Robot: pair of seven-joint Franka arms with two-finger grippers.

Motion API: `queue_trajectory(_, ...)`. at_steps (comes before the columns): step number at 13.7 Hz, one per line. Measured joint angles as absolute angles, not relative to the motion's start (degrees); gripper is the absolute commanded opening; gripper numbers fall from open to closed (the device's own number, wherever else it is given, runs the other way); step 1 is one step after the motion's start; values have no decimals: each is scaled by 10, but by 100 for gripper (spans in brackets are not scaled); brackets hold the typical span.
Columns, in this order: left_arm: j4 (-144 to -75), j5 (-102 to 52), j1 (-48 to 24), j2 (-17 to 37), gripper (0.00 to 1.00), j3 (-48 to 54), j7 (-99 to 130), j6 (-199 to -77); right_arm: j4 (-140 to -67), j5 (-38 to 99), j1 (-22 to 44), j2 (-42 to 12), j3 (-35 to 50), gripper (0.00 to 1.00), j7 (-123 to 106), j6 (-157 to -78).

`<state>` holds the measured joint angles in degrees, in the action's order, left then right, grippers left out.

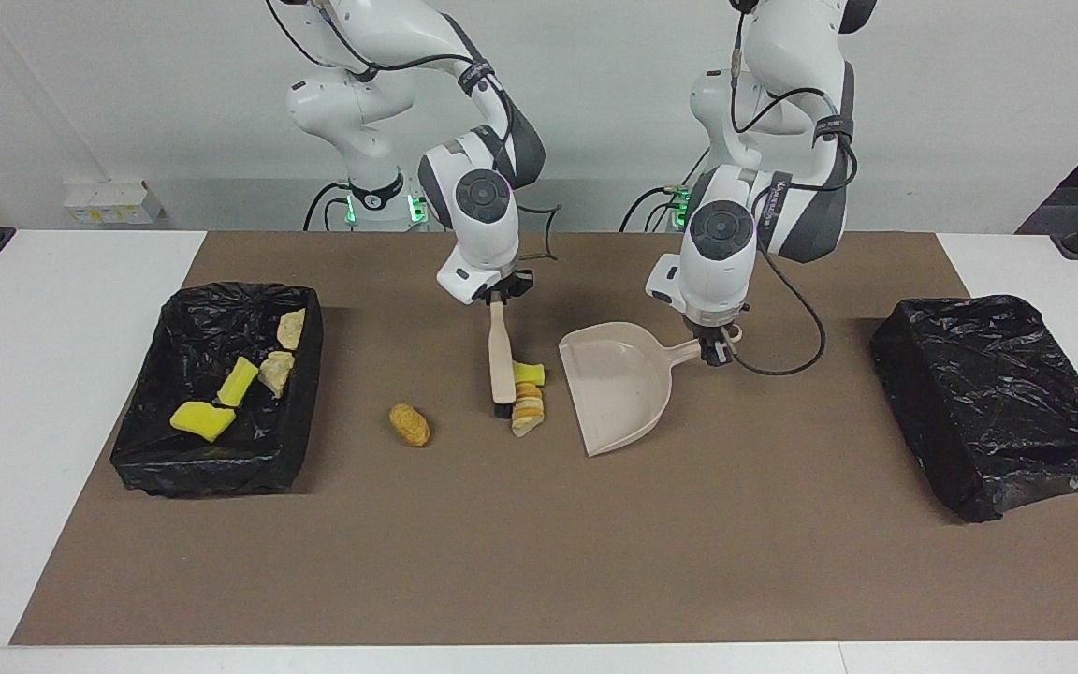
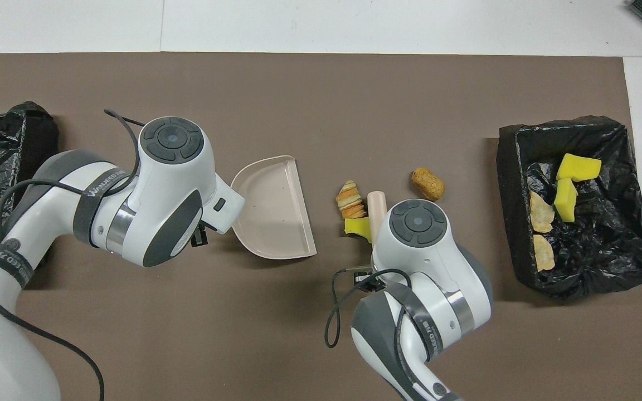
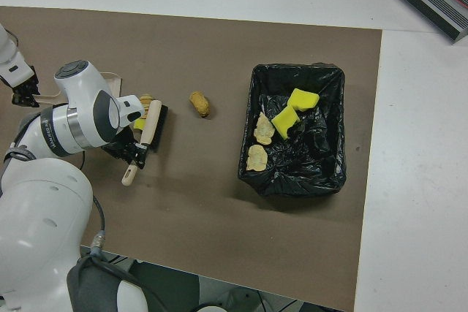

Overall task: Sweep and dump trash in bin
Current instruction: 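Push the pieces into the dustpan with the right gripper's brush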

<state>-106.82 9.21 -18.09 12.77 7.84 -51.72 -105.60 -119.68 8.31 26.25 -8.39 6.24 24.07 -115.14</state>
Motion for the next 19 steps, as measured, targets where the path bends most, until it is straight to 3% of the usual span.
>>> queue_trajectory(4,-1106,94,-182,109,0,77,-519,-1090,-1155,113,282,-124,66,0,218,-1166)
queue_trajectory(11,-1146,94,-177,95,0,72,-547,-1140,-1117,229,312,-128,70,0,127,-1163)
queue_trajectory(15,-1147,89,-173,95,0,72,-551,-1140,-1061,208,306,-126,60,0,127,-1078)
queue_trajectory(19,-1148,87,-169,95,0,72,-552,-1142,-1017,125,248,-121,54,0,145,-1012)
